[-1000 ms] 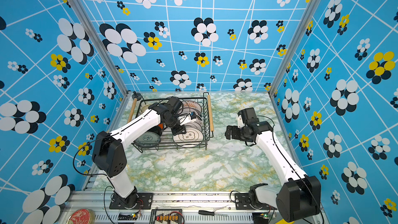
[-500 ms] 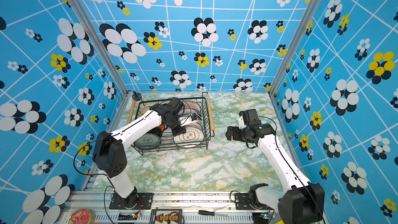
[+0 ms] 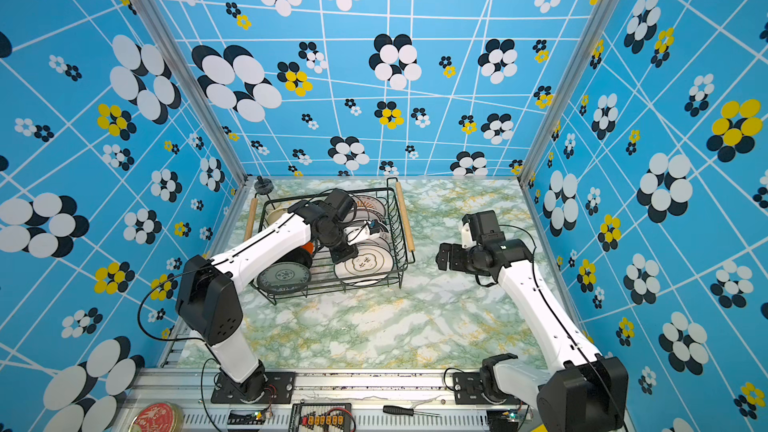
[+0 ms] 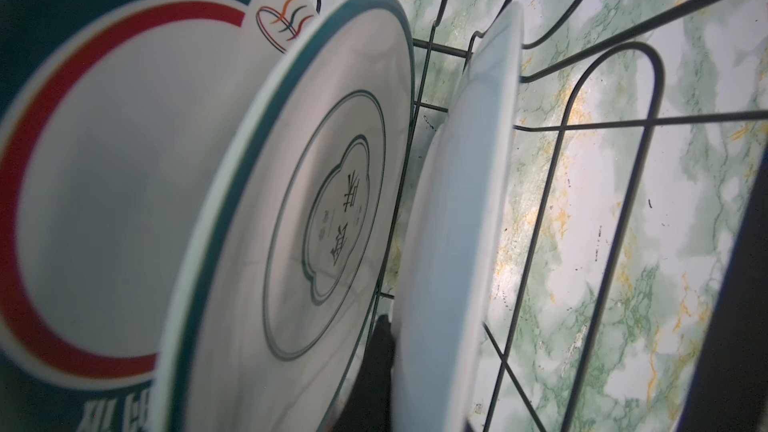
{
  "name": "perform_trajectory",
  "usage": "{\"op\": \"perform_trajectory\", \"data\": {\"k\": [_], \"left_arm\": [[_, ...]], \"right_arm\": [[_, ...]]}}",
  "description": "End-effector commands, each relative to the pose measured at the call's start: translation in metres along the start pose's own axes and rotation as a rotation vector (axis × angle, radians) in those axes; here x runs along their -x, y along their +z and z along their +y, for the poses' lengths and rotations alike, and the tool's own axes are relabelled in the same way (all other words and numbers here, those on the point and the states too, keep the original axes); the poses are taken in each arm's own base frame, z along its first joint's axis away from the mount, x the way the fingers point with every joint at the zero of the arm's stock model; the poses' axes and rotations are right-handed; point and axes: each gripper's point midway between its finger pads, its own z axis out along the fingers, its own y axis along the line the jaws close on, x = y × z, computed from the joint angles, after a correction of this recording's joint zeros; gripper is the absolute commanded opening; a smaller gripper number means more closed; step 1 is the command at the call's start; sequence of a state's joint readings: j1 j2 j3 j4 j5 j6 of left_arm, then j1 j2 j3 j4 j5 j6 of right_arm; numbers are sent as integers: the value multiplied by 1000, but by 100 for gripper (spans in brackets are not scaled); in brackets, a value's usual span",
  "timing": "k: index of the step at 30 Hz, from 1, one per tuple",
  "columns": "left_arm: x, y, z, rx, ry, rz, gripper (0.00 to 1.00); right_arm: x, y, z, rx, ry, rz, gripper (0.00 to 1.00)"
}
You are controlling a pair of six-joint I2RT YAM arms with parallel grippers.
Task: Unload the plates from the dish rack
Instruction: 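Lower the left gripper onto the nearest white plate while the right gripper waits, then lift the white plate up out of the rack with the left gripper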
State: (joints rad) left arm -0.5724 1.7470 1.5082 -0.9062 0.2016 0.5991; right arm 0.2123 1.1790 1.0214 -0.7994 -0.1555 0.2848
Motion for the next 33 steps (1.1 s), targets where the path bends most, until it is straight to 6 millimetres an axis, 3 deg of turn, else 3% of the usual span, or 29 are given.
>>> {"op": "perform_trajectory", "data": {"k": [1, 9, 19, 27, 33], "left_arm": [[2, -32, -13, -9, -8, -12, 0], [16, -55, -20, 20, 25, -67, 0], [45, -128, -25, 80, -66, -241, 0], [68, -182, -8, 22, -463, -466, 0], [77, -183, -3, -90, -769, -534, 0]], "right_arm": [[1, -3, -5, -17, 27, -14, 99], [10, -10, -5, -31, 21, -44, 99], [45, -32, -5, -83, -18, -134, 99], [59, -46, 8, -30, 22, -176, 99], [67, -69, 44, 192, 75, -265, 99]]}}
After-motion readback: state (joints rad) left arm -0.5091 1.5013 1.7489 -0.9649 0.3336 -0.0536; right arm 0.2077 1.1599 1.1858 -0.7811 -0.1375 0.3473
